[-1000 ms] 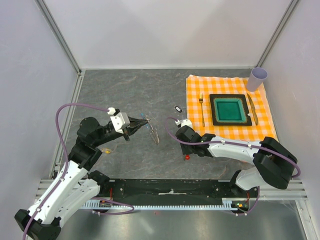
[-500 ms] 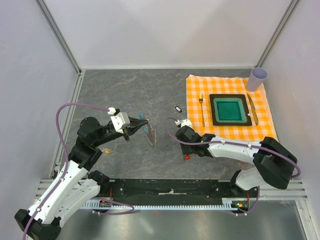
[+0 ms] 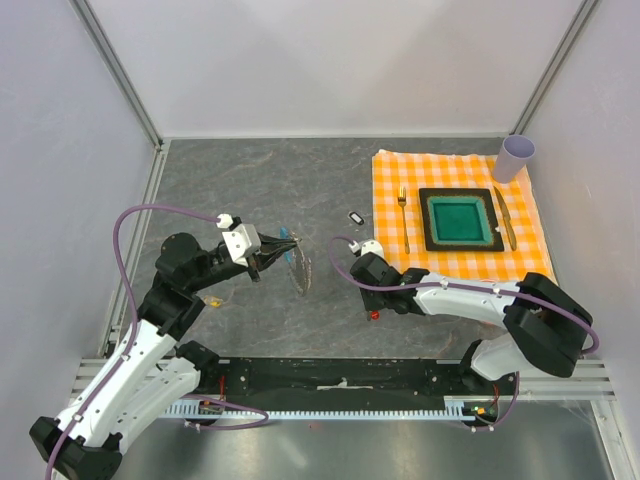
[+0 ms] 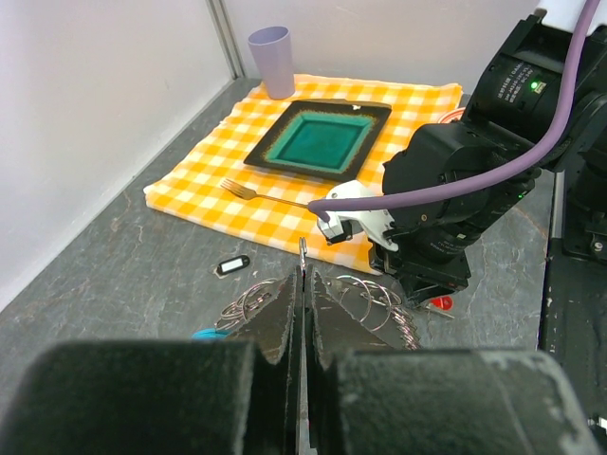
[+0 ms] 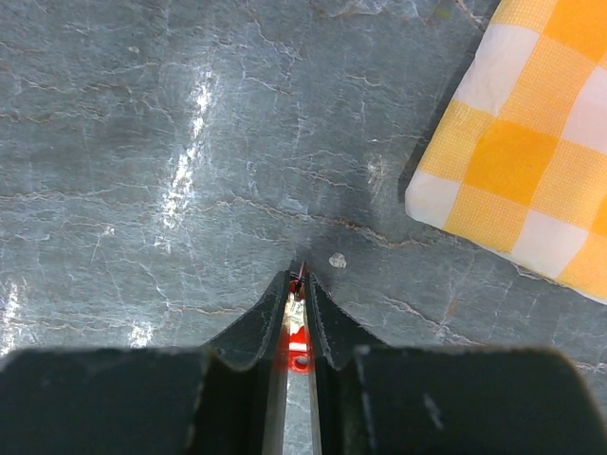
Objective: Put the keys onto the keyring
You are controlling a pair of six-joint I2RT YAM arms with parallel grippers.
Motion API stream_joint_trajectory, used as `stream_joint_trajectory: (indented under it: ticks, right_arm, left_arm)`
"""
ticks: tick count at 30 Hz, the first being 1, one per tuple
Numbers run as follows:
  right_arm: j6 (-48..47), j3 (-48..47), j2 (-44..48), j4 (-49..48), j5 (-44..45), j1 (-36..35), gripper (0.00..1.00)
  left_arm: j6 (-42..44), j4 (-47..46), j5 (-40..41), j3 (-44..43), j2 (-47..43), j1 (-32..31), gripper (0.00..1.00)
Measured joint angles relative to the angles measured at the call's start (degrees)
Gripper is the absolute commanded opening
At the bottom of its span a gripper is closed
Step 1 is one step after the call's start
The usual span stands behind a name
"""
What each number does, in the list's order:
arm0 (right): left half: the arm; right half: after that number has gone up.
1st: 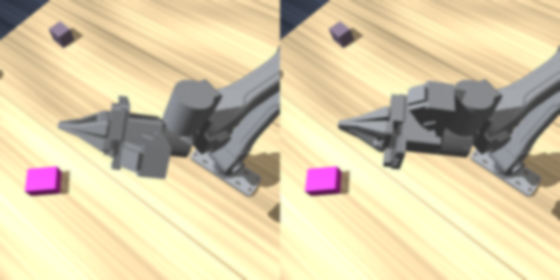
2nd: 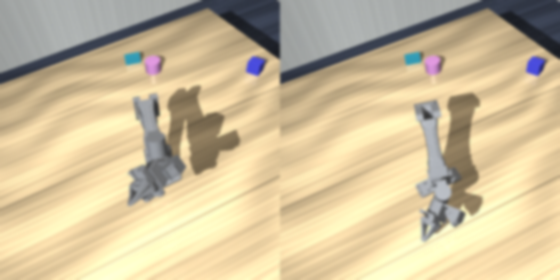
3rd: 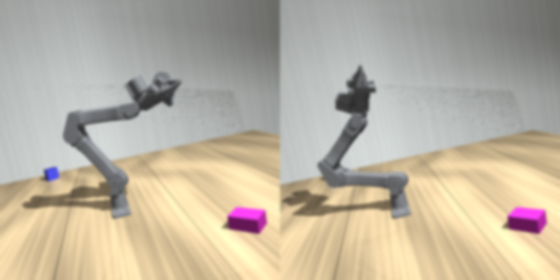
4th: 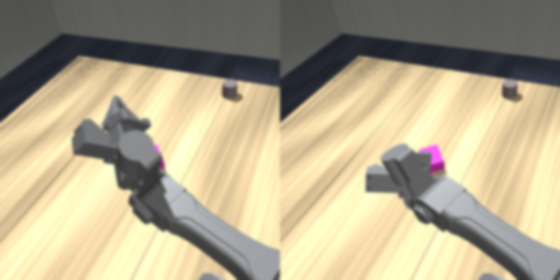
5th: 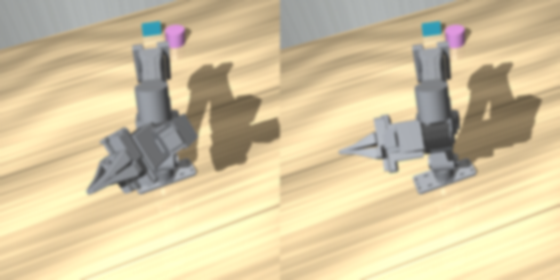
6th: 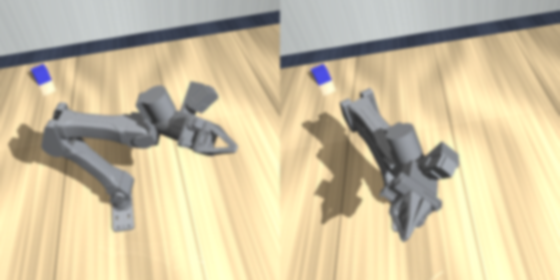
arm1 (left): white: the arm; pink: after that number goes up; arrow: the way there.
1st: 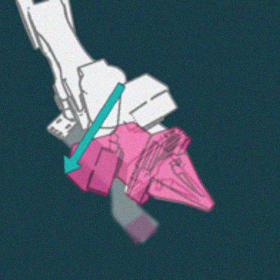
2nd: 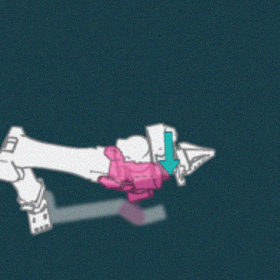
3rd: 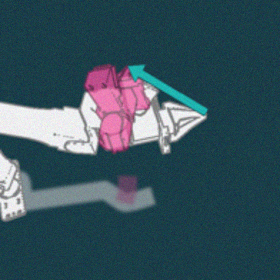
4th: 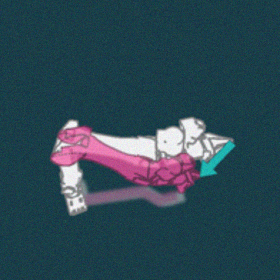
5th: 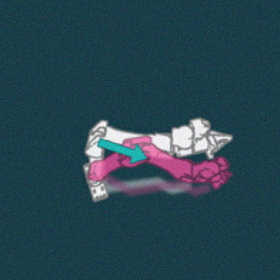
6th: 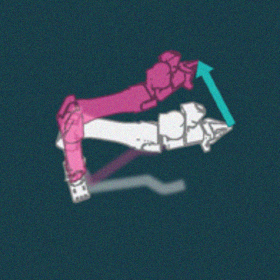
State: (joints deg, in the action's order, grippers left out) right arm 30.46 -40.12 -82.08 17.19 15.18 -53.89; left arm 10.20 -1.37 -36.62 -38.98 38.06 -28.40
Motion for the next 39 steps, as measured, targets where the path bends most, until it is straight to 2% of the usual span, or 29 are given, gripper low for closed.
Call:
stream_joint_trajectory:
  ticks: [4,11,18,24,34,39]
  right_arm:
    - [-0.02,0.31,-0.07,0.02,0.22,-0.02,0.0]
    - [-0.85,0.33,1.25,0.33,0.42,-0.52,0.0]
    - [-7.17,-0.5,8.44,0.94,0.35,-0.72,0.0]
    - [-17.86,-7.58,15.28,1.75,-1.64,-0.74,0.0]
    - [-38.01,-19.04,24.55,1.38,-9.53,-0.7,0.0]
    - [-44.87,-20.35,26.32,1.38,-14.88,-0.39,0.0]
  left_arm:
    - [0.0,0.0,-0.11,0.0,0.07,0.0,0.02]
    - [0.0,0.0,-1.36,0.0,0.04,0.0,0.02]
    - [0.11,0.07,-2.43,0.0,0.04,0.0,0.02]
    - [1.05,1.11,-4.13,-1.66,2.6,0.0,0.02]
    - [7.37,7.5,-10.6,-17.97,15.06,0.0,0.02]
    - [10.51,9.05,-12.41,-20.06,17.44,0.0,0.02]
